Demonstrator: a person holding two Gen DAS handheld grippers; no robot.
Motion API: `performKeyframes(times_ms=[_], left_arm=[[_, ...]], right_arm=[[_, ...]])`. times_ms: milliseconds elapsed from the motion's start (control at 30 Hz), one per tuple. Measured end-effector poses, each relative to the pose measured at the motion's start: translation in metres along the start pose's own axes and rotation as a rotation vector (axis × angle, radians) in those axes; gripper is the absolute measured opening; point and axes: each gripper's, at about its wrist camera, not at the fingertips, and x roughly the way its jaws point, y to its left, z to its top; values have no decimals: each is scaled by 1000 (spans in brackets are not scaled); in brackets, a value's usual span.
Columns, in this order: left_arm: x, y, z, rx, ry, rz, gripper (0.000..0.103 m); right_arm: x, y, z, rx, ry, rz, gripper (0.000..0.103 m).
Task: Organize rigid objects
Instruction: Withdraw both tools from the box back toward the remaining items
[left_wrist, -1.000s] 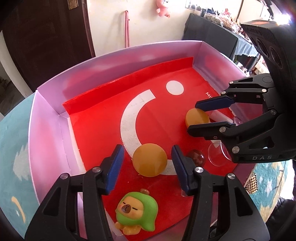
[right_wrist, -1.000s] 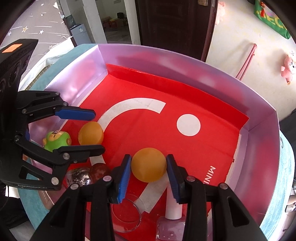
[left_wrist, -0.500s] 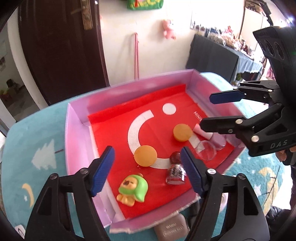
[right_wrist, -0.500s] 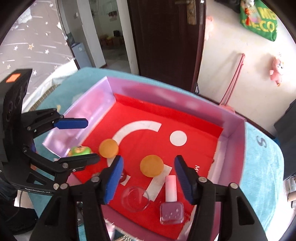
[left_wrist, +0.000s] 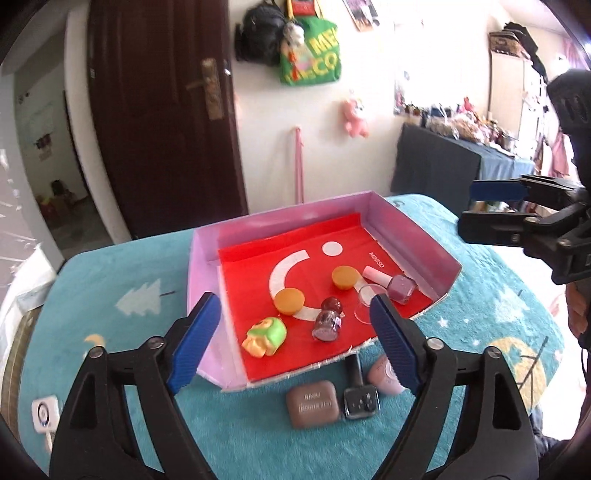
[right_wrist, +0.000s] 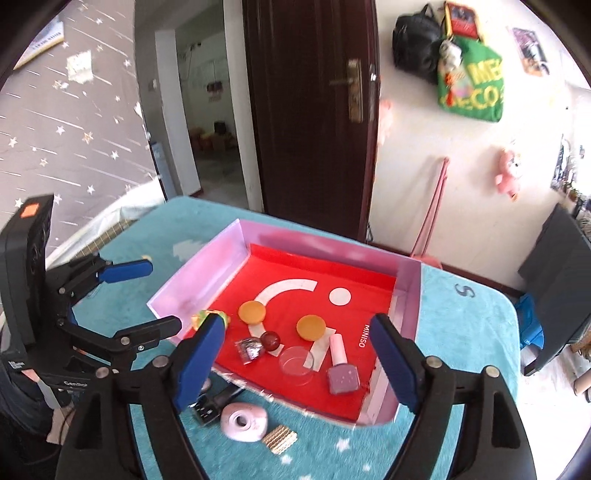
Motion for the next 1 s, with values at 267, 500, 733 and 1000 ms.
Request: performKeyframes(times_ms=[267,500,733,1000], left_arm=[[-48,-11,-41,-82,-118,6,93],[-56,-18,-83,-119,-135,20,94],[-43,-17,-111,-156,-101,45,94],[-20,-26,-137,-147,-76,60,94]], right_arm=[[-59,31,-47,2,-150,-91,100],[-81,45,-104,110,-226,-108,103],[-68,60,-146,105,-232,-243,103],[-34,50,-184,175,-236,-306,103]])
